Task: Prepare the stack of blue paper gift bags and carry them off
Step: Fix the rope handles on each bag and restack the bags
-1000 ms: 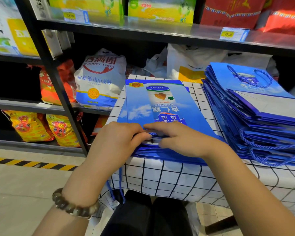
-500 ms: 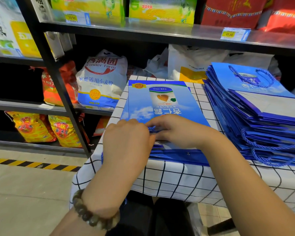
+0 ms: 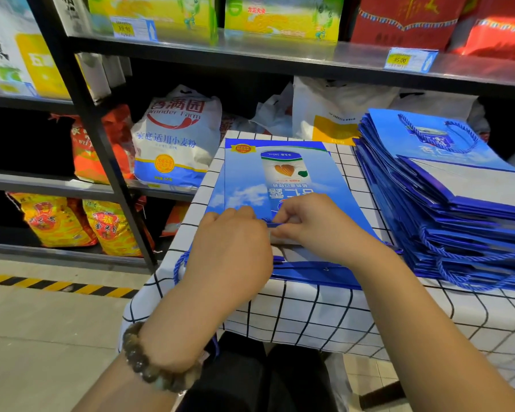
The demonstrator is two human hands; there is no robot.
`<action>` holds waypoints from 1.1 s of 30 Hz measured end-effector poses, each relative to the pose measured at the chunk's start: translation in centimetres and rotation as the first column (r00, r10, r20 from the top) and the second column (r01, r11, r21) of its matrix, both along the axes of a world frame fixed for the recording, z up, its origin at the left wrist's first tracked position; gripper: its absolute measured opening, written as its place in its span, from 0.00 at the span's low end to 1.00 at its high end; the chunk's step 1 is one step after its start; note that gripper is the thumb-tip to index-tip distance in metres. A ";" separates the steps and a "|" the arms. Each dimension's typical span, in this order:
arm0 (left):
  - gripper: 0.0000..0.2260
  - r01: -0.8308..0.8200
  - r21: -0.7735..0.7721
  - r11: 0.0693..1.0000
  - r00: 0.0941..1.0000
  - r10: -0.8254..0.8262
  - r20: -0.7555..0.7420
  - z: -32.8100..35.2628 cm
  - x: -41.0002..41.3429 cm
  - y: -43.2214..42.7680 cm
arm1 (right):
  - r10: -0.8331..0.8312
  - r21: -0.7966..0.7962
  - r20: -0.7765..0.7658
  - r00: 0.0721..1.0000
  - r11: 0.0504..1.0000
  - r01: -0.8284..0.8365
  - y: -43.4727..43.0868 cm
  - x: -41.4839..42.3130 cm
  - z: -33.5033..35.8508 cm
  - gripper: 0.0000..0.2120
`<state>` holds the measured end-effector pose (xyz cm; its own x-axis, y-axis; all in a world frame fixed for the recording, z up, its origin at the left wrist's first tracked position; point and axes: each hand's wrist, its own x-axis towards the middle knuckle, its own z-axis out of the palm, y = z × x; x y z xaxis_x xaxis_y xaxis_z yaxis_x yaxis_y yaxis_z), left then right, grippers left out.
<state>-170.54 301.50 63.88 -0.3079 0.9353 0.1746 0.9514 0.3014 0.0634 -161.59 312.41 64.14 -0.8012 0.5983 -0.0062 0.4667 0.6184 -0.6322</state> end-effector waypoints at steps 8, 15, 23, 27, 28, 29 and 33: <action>0.13 -0.122 0.214 0.969 0.713 -0.065 0.698 0.0 -3.1 -0.6 | -0.041 0.020 -0.081 0.996 0.999 0.043 -1.3 1.5 -0.7 0.11; 0.08 -0.093 0.329 0.940 0.818 -0.116 0.563 -0.1 -3.8 1.1 | -0.052 0.019 -0.102 0.993 0.998 0.054 -1.9 2.3 -1.2 0.13; 0.02 -0.095 0.431 0.897 0.921 -0.085 0.380 -1.9 -4.4 2.4 | -0.007 0.105 -0.085 0.996 0.994 0.016 -2.4 3.1 -1.7 0.13; 0.02 -0.111 0.374 0.921 0.912 -0.054 0.406 -2.2 -4.6 2.5 | -0.004 0.119 -0.075 0.997 0.993 0.013 -2.4 3.3 -1.7 0.12; 0.02 -0.107 0.356 0.928 0.914 -0.049 0.402 -2.2 -4.6 2.5 | -0.011 0.115 -0.084 0.996 0.993 0.020 -2.3 3.2 -1.8 0.11; 0.03 -0.099 0.342 0.934 0.918 -0.047 0.394 -2.2 -4.6 2.5 | -0.013 0.112 -0.092 0.996 0.993 0.024 -2.3 3.2 -1.8 0.10; 0.04 -0.082 0.300 0.950 0.938 -0.028 0.345 -2.2 -4.7 2.6 | 0.003 0.117 -0.086 0.996 0.993 0.007 -2.3 3.2 -2.0 0.09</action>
<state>-175.22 304.06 61.66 -0.4242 0.8433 0.3300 0.8465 0.2398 0.4754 -158.35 310.14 62.18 -0.7944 0.5927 0.1326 0.4153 0.6895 -0.5933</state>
